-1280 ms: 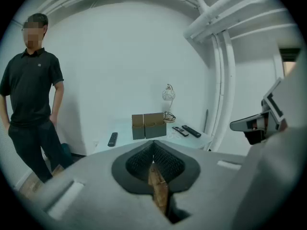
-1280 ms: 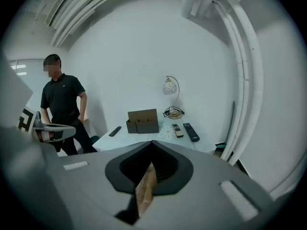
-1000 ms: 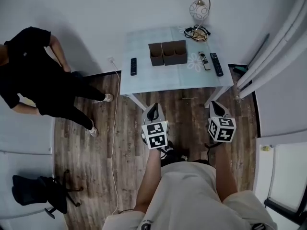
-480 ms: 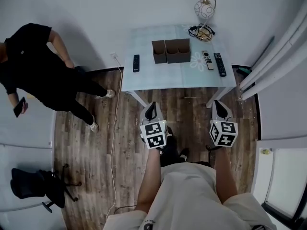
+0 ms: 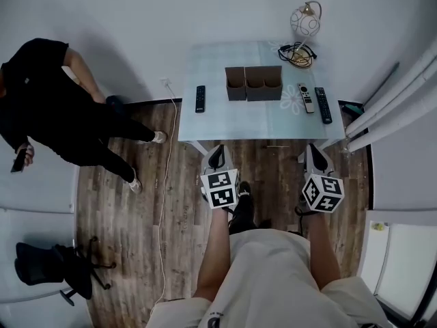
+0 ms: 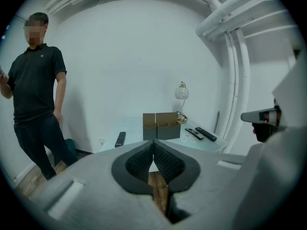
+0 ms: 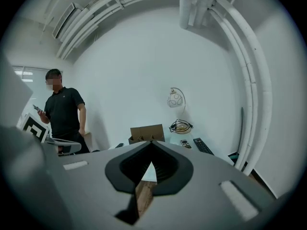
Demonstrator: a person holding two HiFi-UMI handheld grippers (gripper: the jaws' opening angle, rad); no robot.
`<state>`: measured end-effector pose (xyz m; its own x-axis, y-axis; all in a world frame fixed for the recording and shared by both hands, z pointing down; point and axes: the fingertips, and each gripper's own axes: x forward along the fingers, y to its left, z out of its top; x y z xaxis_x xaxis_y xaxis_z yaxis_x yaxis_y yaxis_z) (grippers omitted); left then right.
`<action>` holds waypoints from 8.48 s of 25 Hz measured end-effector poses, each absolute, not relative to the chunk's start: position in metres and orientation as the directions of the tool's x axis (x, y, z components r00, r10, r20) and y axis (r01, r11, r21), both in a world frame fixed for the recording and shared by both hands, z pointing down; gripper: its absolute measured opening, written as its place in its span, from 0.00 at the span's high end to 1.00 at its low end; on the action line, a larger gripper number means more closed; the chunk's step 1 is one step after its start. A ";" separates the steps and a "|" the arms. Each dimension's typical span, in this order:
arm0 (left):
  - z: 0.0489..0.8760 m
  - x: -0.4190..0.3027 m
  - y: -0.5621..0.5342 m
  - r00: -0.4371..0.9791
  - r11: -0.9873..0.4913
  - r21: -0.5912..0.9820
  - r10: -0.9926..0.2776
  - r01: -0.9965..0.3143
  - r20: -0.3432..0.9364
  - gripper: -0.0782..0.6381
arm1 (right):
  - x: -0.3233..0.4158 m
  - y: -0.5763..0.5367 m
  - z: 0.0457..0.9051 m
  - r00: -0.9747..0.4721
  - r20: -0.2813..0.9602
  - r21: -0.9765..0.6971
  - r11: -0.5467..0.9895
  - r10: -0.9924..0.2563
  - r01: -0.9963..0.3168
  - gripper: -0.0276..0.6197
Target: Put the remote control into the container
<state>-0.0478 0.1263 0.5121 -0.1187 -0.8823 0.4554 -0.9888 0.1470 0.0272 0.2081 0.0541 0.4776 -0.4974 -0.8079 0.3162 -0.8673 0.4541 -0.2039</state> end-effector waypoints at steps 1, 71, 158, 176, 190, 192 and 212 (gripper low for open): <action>0.513 -0.054 0.117 -0.121 0.150 0.028 -0.881 -0.988 0.457 0.88 | 0.201 0.046 0.478 -0.506 0.325 -0.204 0.464 -0.799 -0.862 0.95; 0.671 -0.282 -0.161 -0.056 0.193 0.073 -0.590 -0.979 0.805 0.61 | -0.020 -0.224 0.515 -0.532 0.516 -0.131 0.552 -0.671 -0.823 0.95; 0.541 -0.124 -0.214 -0.251 0.266 0.004 -0.912 -0.964 0.326 0.62 | 0.051 -0.216 0.519 -0.634 0.502 -0.125 0.677 -0.588 -0.726 0.95; 0.590 -0.115 -0.213 -0.218 0.250 0.009 -0.859 -0.968 0.464 0.62 | 0.059 -0.214 0.529 -0.631 0.502 -0.136 0.666 -0.592 -0.733 0.95; 0.565 -0.107 -0.205 -0.156 0.178 0.015 -0.896 -0.984 0.417 0.56 | 0.060 -0.199 0.521 -0.610 0.490 -0.128 0.641 -0.622 -0.757 0.95; 0.559 -0.107 -0.201 -0.148 0.169 0.015 -0.902 -0.986 0.405 0.56 | 0.061 -0.193 0.519 -0.606 0.487 -0.129 0.635 -0.629 -0.762 0.95; 0.525 -0.125 -0.115 -0.072 0.078 0.004 -0.941 -0.997 0.331 0.84 | 0.043 -0.103 0.514 -0.574 0.443 -0.181 0.559 -0.688 -0.809 0.95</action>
